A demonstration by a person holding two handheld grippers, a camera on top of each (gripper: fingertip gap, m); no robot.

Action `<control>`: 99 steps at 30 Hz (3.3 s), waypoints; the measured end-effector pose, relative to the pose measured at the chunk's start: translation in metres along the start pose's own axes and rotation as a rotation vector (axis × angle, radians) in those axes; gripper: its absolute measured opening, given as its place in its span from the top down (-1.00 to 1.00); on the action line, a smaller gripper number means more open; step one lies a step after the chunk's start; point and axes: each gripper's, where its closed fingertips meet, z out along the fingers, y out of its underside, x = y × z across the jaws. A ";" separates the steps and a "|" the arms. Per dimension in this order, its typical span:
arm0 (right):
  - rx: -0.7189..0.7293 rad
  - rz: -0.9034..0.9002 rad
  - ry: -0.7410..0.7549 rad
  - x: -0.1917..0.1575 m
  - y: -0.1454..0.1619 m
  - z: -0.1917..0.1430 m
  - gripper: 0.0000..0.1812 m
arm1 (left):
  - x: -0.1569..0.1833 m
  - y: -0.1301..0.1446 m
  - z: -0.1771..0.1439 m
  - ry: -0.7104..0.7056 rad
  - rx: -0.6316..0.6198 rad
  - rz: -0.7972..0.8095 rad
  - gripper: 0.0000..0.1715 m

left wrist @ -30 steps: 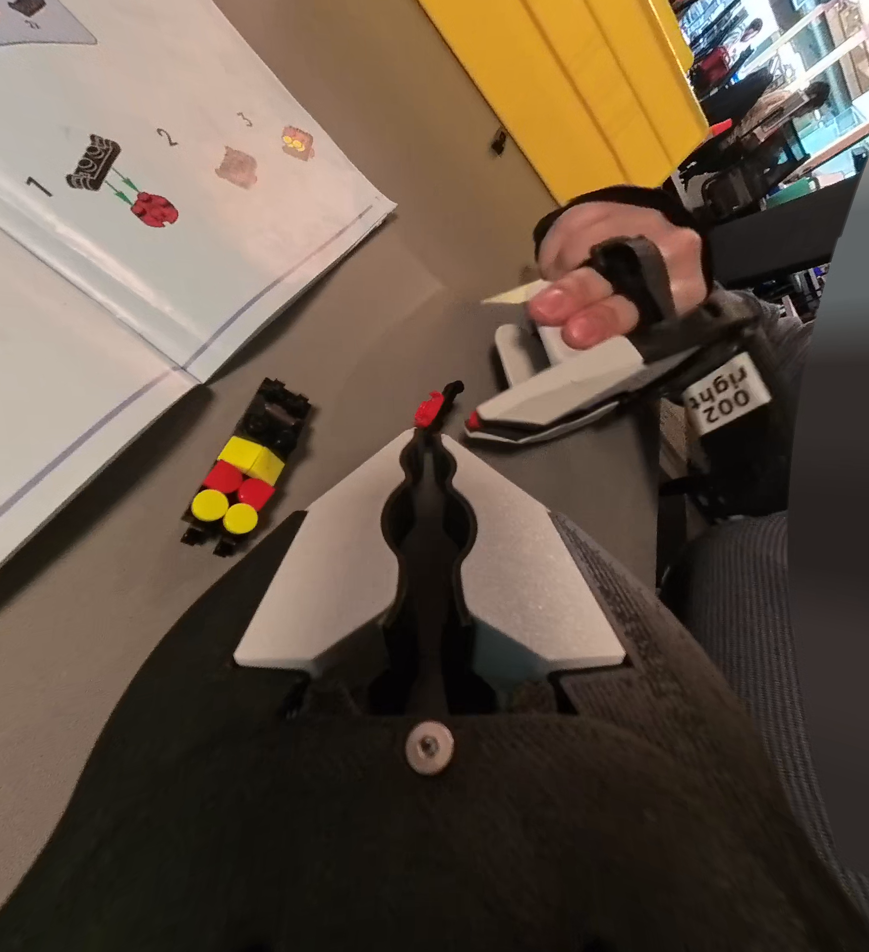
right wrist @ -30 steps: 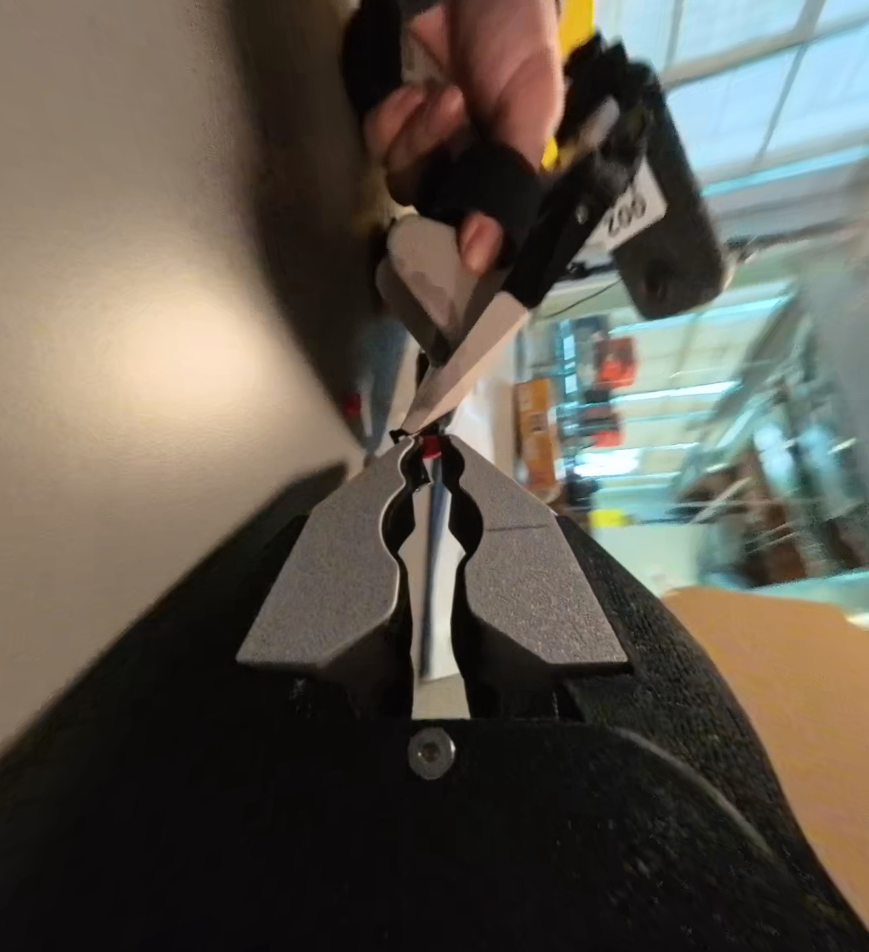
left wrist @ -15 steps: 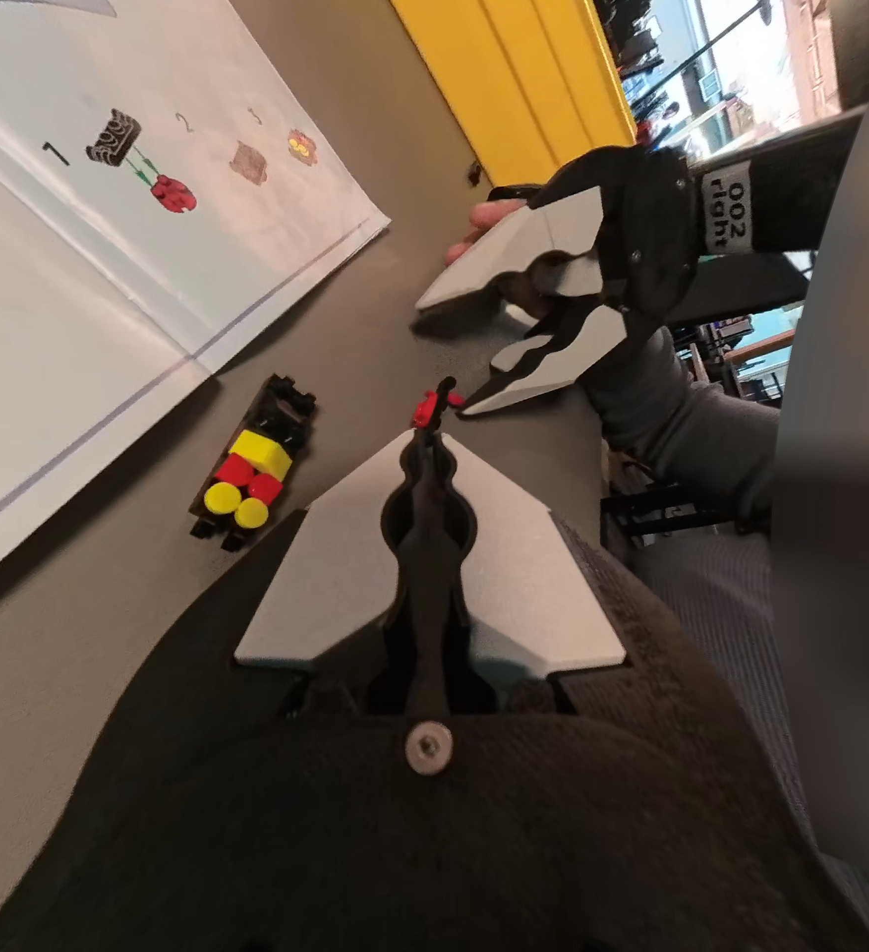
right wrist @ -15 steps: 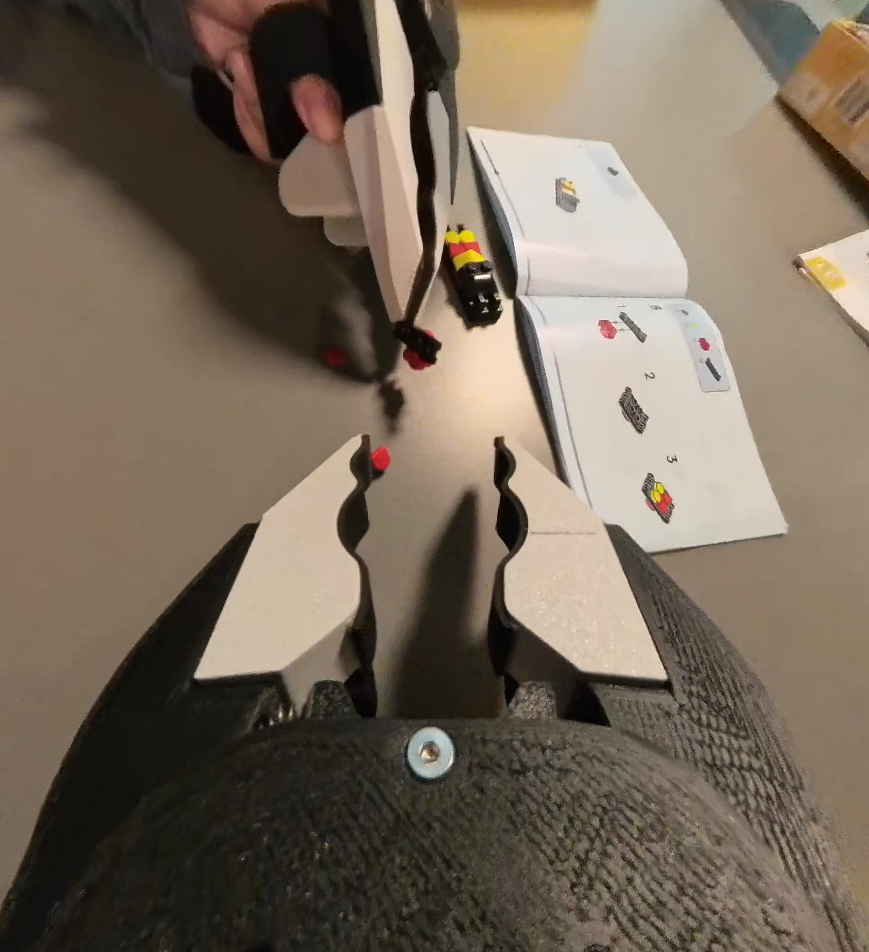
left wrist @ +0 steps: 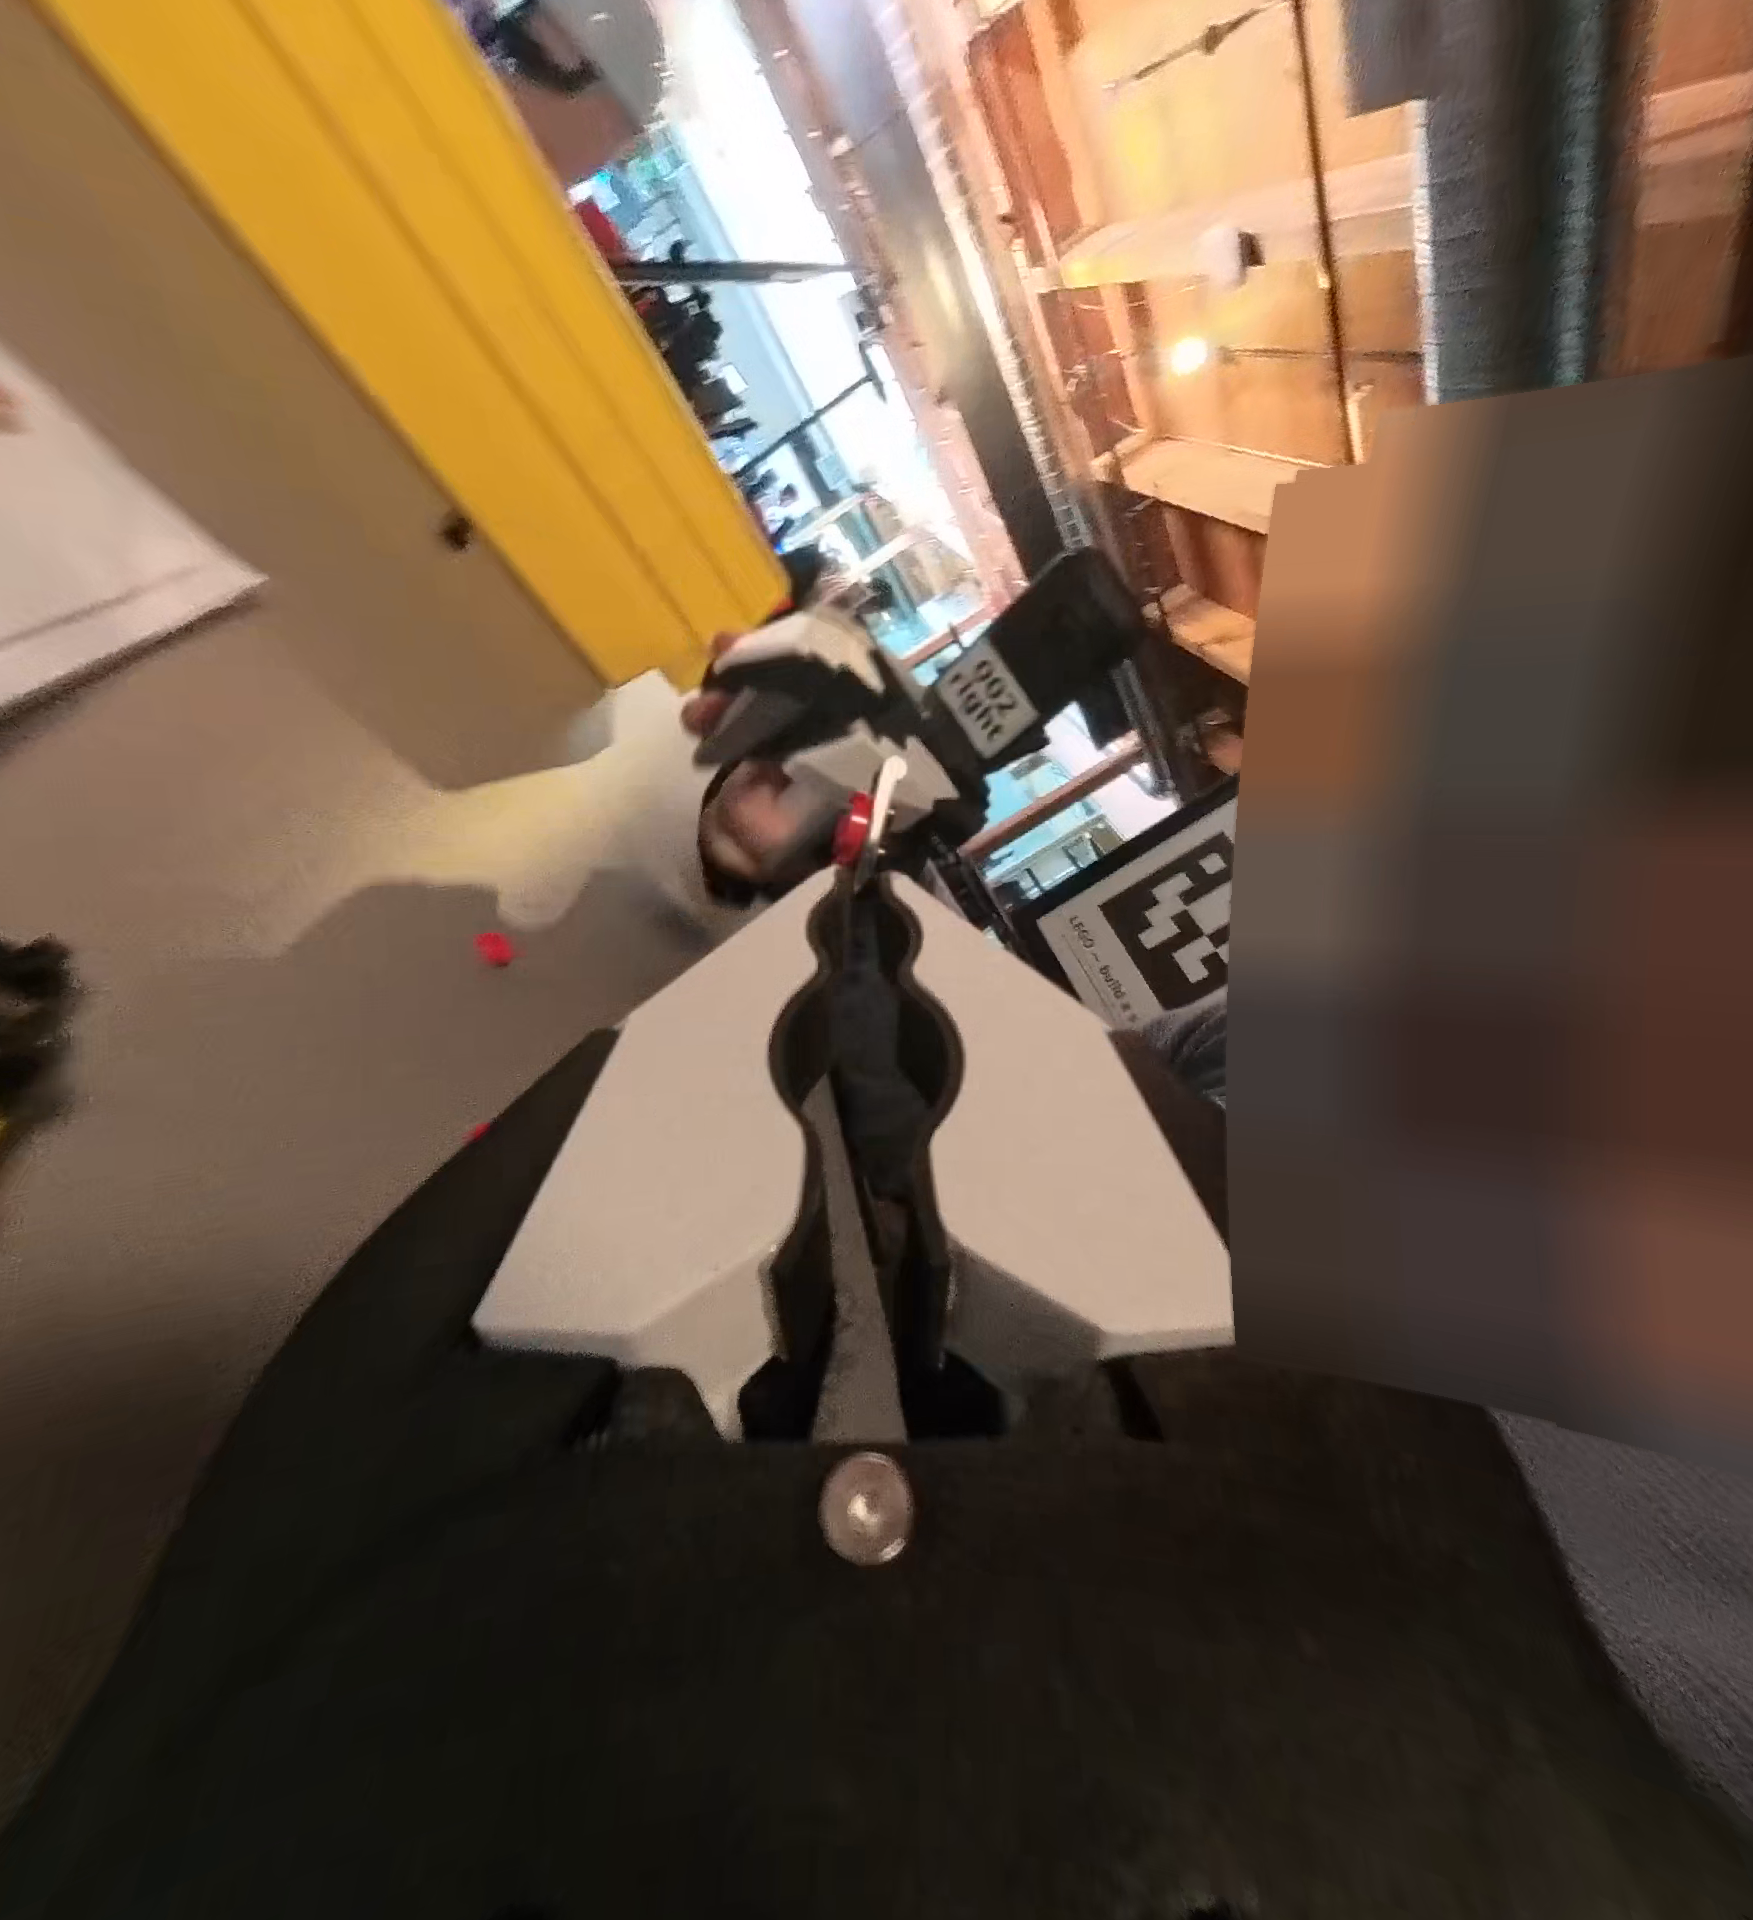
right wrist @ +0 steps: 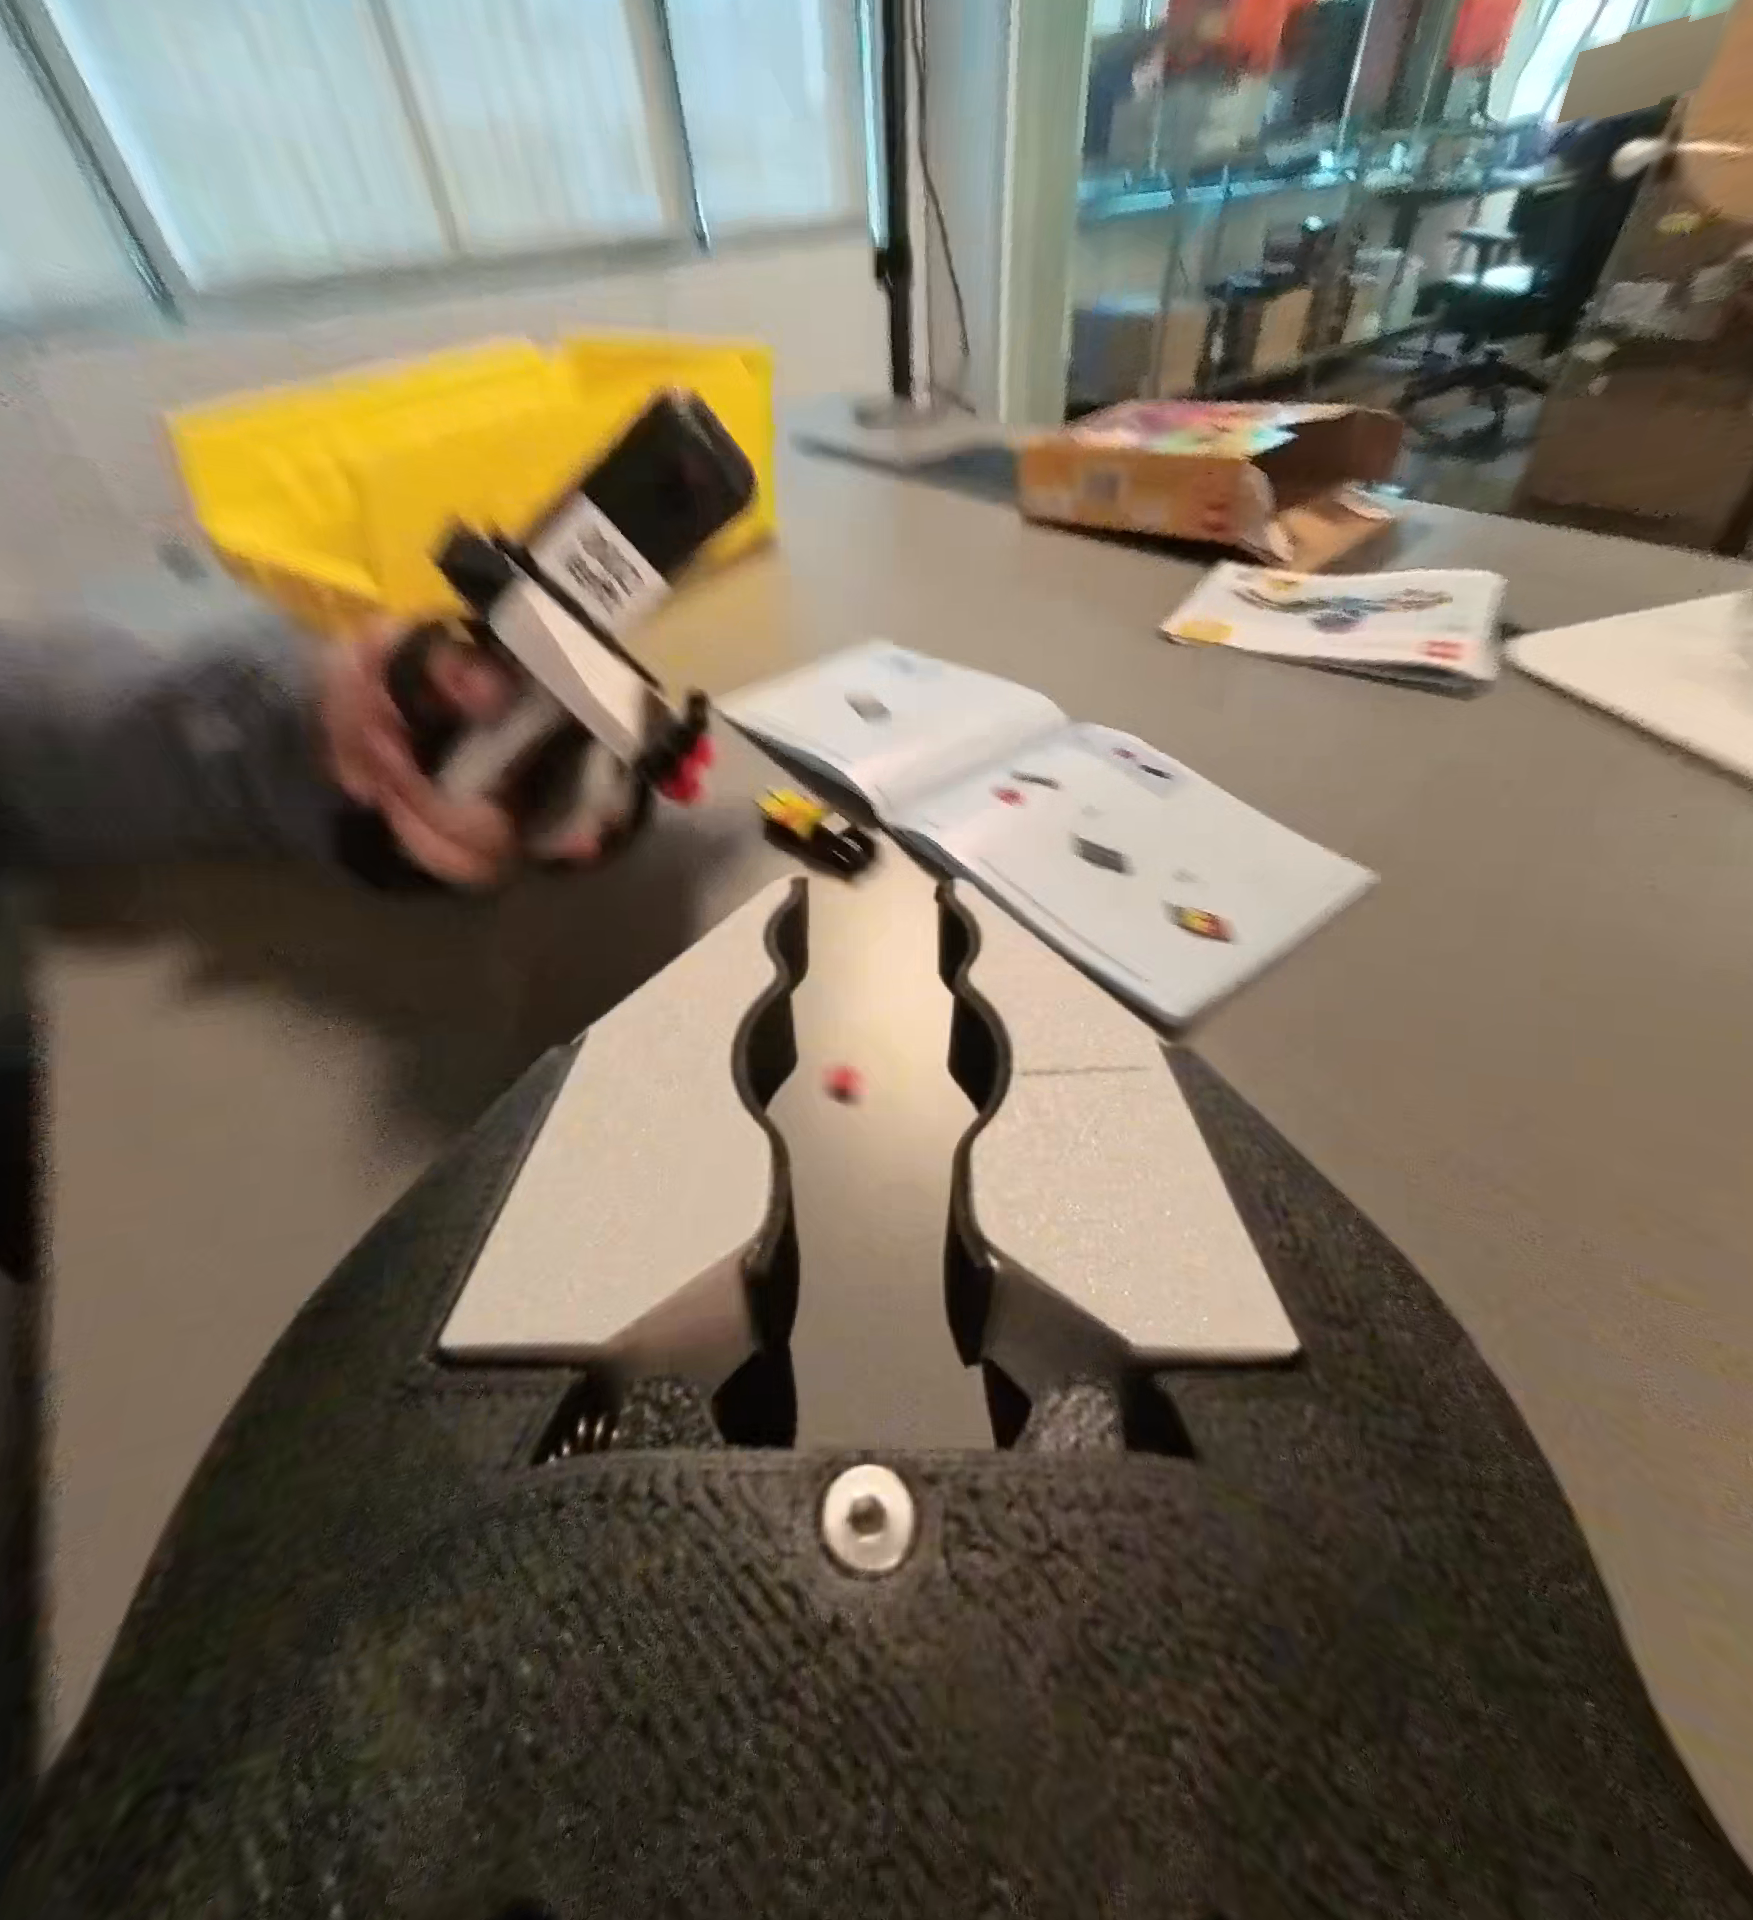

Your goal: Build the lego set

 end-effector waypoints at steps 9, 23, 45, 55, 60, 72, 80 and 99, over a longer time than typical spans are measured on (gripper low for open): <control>0.164 0.407 -0.250 -0.050 -0.013 0.016 0.94 | 0.012 0.016 0.009 0.040 -0.032 0.048 0.98; -0.278 0.702 -0.584 -0.079 0.035 0.015 0.97 | -0.002 0.054 0.012 -0.197 -0.363 1.341 0.33; -0.322 0.776 -0.677 -0.086 0.035 0.013 0.97 | -0.010 0.070 0.009 -0.115 -0.505 1.372 0.54; -0.155 0.662 -0.497 -0.050 0.017 0.007 0.76 | -0.016 0.041 0.011 -0.267 -0.373 1.371 0.65; -0.390 -0.018 0.270 0.070 0.016 -0.055 0.62 | -0.014 0.014 0.010 -0.375 -0.212 1.366 0.65; -1.712 -0.855 -0.126 0.159 0.079 -0.109 0.68 | -0.004 0.013 0.002 -0.318 -0.163 1.321 0.66; -1.847 -0.818 -0.218 0.174 0.095 -0.110 0.77 | -0.004 0.011 0.000 -0.316 -0.160 1.301 0.66; -0.570 -0.277 -0.129 0.015 0.074 0.000 0.94 | -0.008 0.010 0.001 -0.344 -0.174 1.285 0.66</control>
